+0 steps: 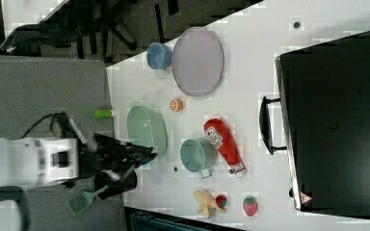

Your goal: Flap open oven.

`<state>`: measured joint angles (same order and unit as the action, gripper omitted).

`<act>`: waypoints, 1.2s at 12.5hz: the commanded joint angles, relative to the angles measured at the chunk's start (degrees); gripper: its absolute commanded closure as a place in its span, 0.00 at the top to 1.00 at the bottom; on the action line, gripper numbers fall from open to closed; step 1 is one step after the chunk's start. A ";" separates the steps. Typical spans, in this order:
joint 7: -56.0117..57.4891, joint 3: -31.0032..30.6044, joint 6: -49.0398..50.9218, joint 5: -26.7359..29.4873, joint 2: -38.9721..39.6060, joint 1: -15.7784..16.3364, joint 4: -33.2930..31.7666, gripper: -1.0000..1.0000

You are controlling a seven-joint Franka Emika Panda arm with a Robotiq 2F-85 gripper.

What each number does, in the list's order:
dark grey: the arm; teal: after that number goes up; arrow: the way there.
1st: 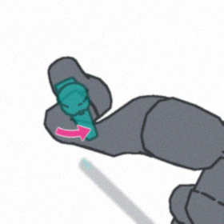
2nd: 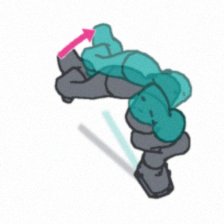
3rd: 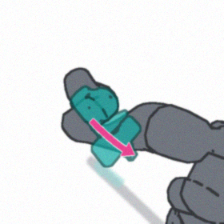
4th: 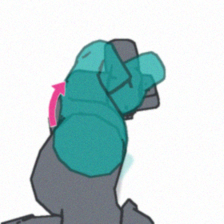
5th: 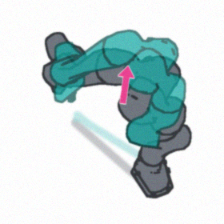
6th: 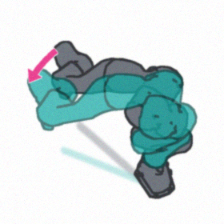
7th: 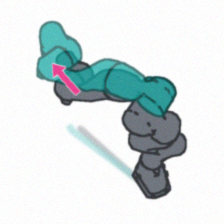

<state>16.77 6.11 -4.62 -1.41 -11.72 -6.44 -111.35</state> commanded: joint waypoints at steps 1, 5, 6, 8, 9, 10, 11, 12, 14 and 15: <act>23.22 3.98 -6.81 -1.81 1.75 -0.71 -3.05 0.17; 38.91 9.36 -20.55 -3.35 4.32 -1.01 -9.68 0.17; 40.93 10.76 -23.88 -3.35 5.10 -1.03 -11.42 0.17; 45.71 13.15 -31.43 -3.49 7.14 -1.04 -14.27 0.17; 48.51 14.05 -35.42 -3.49 8.21 -1.05 -15.32 0.17; 50.26 14.72 -38.57 -3.49 9.37 -1.06 -16.05 0.17; 50.55 15.30 -41.33 -3.49 10.74 -1.05 -16.45 0.17; 50.55 15.77 -42.97 -3.49 12.17 -1.05 -16.70 0.17; 50.55 16.37 -43.15 -3.48 15.00 -1.06 -16.89 0.17; 50.54 16.41 -43.53 -3.47 16.26 -1.06 -16.92 0.17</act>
<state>63.73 22.07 -47.20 -5.13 6.01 -7.92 -128.47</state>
